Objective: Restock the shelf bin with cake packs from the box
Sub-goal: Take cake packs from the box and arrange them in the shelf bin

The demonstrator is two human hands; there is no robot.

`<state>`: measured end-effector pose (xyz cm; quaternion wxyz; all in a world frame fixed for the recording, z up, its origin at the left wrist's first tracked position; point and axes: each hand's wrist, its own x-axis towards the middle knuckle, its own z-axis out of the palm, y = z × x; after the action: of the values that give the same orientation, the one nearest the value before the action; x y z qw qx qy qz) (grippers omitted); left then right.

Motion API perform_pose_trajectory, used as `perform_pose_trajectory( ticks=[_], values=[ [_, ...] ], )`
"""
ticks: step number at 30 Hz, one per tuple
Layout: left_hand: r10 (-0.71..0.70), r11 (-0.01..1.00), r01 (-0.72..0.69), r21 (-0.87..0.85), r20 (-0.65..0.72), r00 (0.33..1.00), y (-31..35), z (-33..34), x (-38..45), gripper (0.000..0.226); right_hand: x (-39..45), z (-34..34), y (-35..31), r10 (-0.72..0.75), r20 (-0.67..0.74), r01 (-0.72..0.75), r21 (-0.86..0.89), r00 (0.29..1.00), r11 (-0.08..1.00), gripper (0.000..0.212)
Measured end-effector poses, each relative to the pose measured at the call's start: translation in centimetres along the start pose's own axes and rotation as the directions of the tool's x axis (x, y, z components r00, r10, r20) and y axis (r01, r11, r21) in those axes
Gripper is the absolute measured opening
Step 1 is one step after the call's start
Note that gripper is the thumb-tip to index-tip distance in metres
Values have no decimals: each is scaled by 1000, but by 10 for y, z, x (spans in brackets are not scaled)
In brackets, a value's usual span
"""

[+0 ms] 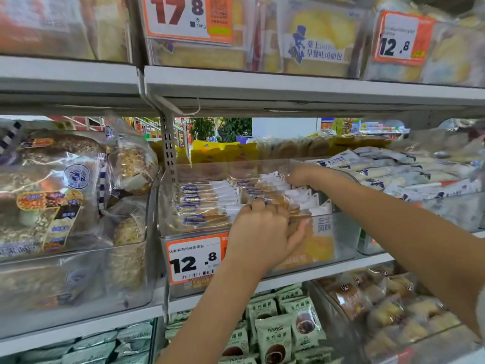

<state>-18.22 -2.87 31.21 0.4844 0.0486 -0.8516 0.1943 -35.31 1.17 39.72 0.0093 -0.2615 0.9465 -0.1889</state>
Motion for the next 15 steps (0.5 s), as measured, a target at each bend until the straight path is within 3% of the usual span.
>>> perform_pose_trajectory(
  ticks=[4, 7, 11, 13, 15],
  values=[
    [7, 1000, -7, 2, -1, 1000, -1, 2, -2, 61, 4, 3, 11, -16, 226, -17, 145, 974, 989, 53],
    [3, 1000, -3, 16, -7, 1000, 0, 2, -1, 60, 6, 5, 19, 25, 282, -123, 334, 959, 935, 62],
    [-2, 1000, 2, 13, 36, 999, -1, 1, -2, 60, -14, -5, 16, -17, 280, -96, 385, 960, 918, 70],
    [3, 1000, -2, -17, 63, 998, -2, -3, -1, 58, -31, -13, 16, -82, 136, 24, 387, 987, 922, 66],
    [24, 999, -23, -30, 47, 999, -3, -8, -1, 53, -58, -22, 19, -173, -193, 234, 355, 966, 905, 54]
  ],
)
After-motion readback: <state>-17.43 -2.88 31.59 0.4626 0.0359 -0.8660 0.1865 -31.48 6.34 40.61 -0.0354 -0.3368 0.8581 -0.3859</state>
